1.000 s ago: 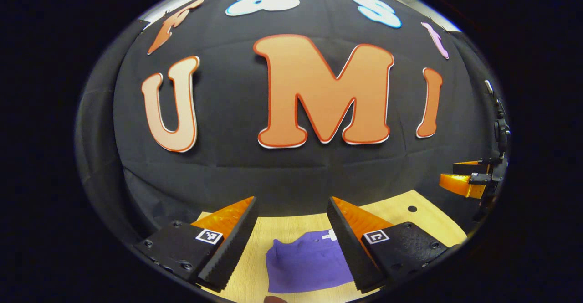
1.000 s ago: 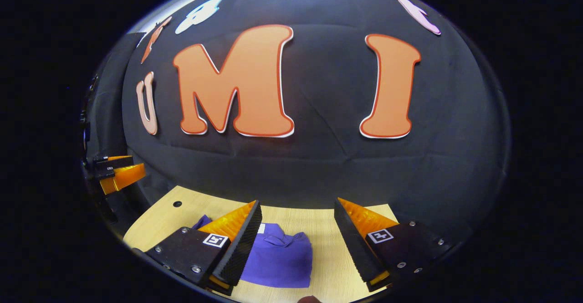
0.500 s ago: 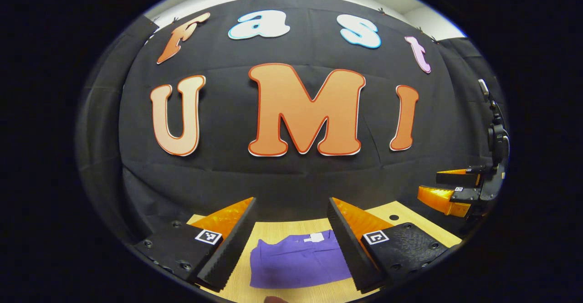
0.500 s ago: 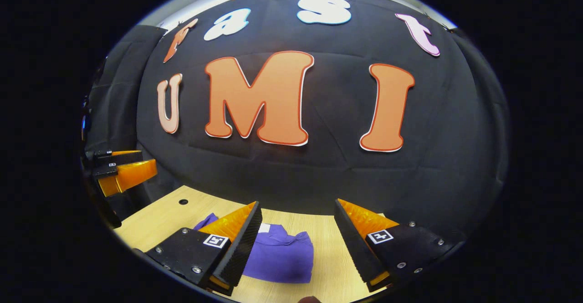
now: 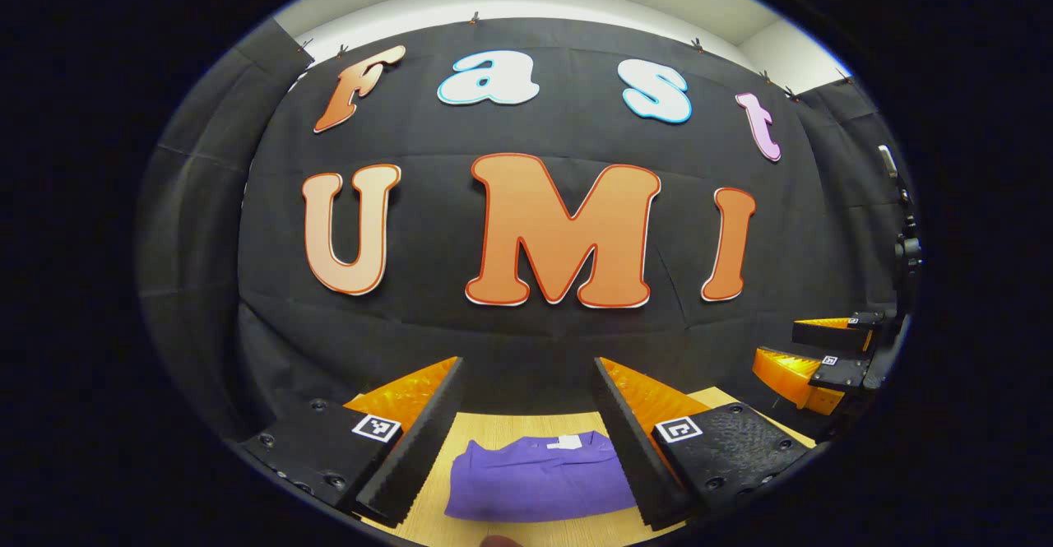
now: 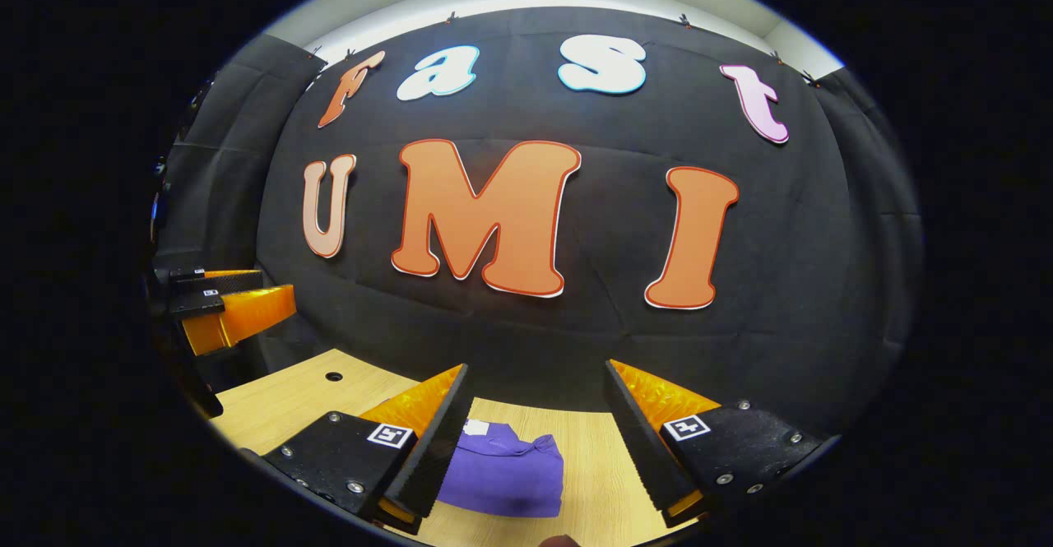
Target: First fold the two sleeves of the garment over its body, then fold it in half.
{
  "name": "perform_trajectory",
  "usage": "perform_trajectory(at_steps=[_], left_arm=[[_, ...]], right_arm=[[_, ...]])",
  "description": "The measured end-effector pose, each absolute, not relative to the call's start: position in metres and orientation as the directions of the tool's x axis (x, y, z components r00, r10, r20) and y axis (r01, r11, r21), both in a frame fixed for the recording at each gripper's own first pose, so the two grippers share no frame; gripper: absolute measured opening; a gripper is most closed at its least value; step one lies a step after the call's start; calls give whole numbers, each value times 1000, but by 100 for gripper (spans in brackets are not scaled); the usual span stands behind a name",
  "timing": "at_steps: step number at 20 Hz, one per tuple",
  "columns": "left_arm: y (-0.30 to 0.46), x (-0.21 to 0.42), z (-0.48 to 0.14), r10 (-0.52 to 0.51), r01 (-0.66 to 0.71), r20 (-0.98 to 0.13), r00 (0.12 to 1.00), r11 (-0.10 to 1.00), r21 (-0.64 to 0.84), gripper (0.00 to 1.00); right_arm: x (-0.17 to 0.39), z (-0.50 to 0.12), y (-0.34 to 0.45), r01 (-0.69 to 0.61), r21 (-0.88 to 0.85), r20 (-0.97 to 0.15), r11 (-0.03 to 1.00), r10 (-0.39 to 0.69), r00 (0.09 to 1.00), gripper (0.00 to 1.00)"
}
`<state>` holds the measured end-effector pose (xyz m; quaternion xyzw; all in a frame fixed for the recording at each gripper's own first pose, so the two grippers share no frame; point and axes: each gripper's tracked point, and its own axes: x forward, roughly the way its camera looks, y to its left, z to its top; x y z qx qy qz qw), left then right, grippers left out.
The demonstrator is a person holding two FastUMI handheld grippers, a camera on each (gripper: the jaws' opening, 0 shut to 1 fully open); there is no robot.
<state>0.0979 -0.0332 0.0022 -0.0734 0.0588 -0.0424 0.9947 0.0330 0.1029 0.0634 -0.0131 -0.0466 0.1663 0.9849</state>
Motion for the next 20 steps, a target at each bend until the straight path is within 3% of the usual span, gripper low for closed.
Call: perform_trajectory(at_steps=[9, 20], left_arm=[[-58, 67, -9, -118, 111, -89, 989, 991, -78, 96], [-70, 54, -21, -164, 146, -121, 979, 979, -140, 95]], right_arm=[[17, 41, 99, -296, -20, 60, 955, 296, 953, 95], [4, 37, 103, -299, -46, 67, 953, 302, 951, 94]])
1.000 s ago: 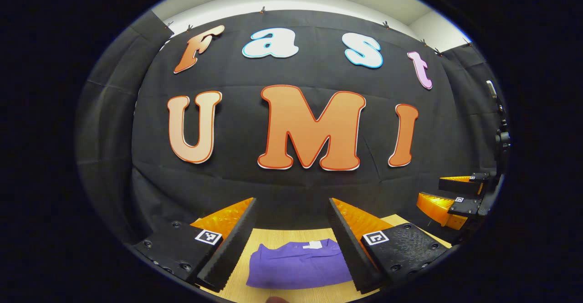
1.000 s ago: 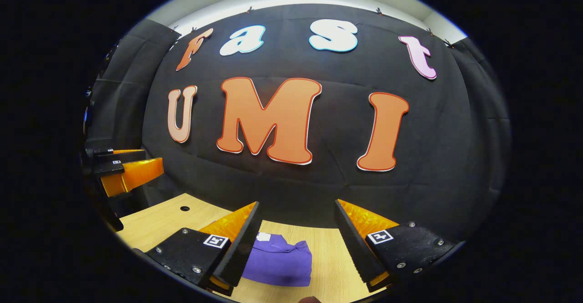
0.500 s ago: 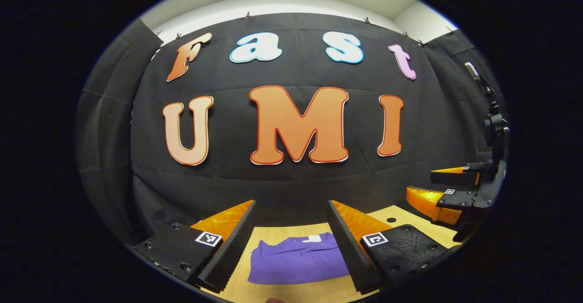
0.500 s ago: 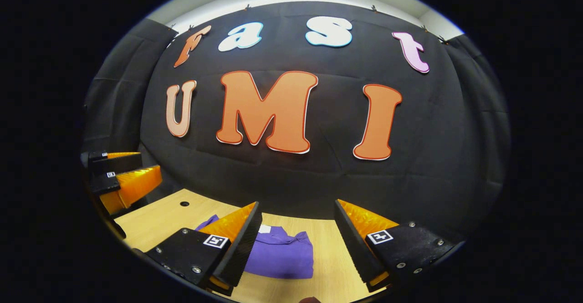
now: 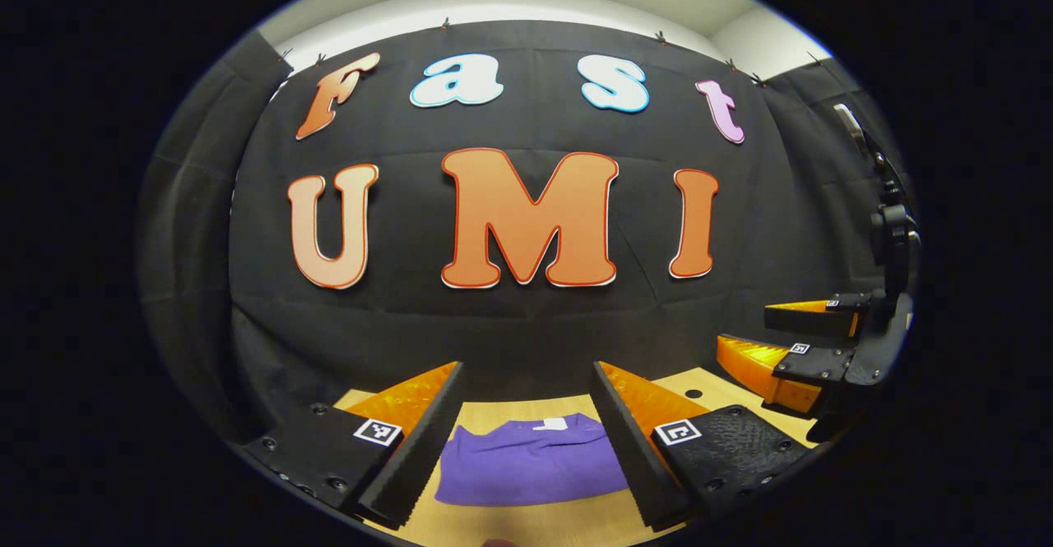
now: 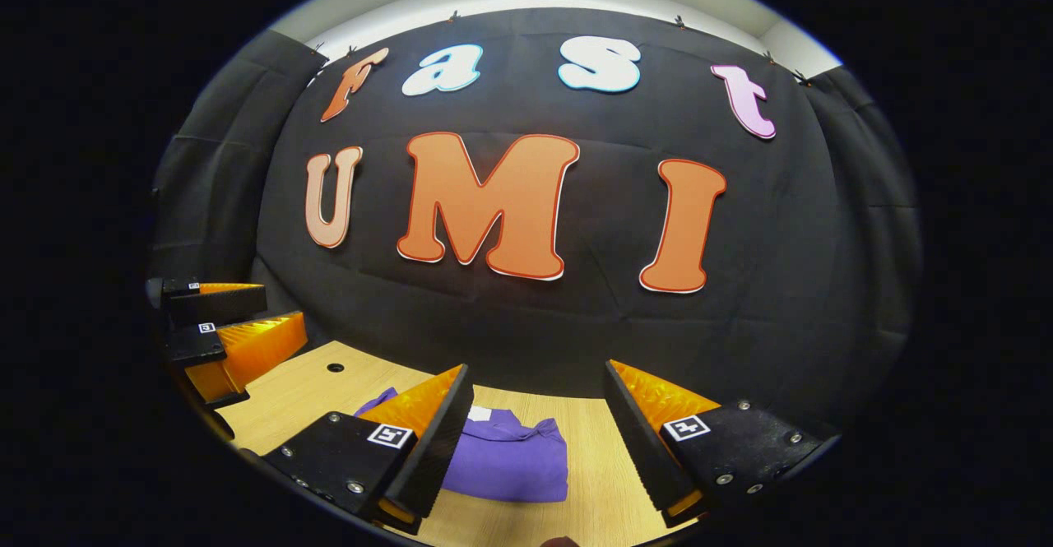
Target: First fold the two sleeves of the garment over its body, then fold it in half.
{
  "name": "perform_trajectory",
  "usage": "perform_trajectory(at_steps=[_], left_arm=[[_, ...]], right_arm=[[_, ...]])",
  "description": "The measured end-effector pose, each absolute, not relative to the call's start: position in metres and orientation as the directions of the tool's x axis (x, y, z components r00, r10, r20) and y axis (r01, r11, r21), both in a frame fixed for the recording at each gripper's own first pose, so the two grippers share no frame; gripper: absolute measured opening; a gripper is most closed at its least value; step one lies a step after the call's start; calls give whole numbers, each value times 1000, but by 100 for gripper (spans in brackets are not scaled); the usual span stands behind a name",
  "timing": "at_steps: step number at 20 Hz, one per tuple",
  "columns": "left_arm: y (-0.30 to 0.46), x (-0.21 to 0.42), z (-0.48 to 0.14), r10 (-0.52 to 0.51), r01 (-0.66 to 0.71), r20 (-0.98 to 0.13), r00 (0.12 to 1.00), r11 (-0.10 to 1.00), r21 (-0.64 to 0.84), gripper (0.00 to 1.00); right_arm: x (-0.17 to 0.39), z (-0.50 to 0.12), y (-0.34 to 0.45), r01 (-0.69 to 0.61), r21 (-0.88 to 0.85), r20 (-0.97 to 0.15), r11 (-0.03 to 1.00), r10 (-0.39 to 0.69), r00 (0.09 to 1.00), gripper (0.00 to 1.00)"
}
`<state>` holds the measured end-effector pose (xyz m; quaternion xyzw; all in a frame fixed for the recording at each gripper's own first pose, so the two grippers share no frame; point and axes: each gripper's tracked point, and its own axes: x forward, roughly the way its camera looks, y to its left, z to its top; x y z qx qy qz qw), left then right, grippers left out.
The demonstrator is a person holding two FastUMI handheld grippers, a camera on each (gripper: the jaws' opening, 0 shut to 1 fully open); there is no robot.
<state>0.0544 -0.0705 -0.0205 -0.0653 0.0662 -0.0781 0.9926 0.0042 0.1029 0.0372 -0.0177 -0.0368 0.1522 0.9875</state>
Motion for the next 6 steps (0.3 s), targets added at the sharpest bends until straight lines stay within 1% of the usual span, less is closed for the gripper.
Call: perform_trajectory(at_steps=[2, 6], left_arm=[[-65, 54, -27, -153, 131, -140, 978, 979, -154, 96], [-59, 53, -25, -133, 112, -142, 981, 983, -148, 96]], right_arm=[[11, 31, 102, -298, -47, 60, 953, 300, 952, 95], [9, 27, 104, -309, -35, 53, 950, 310, 949, 95]])
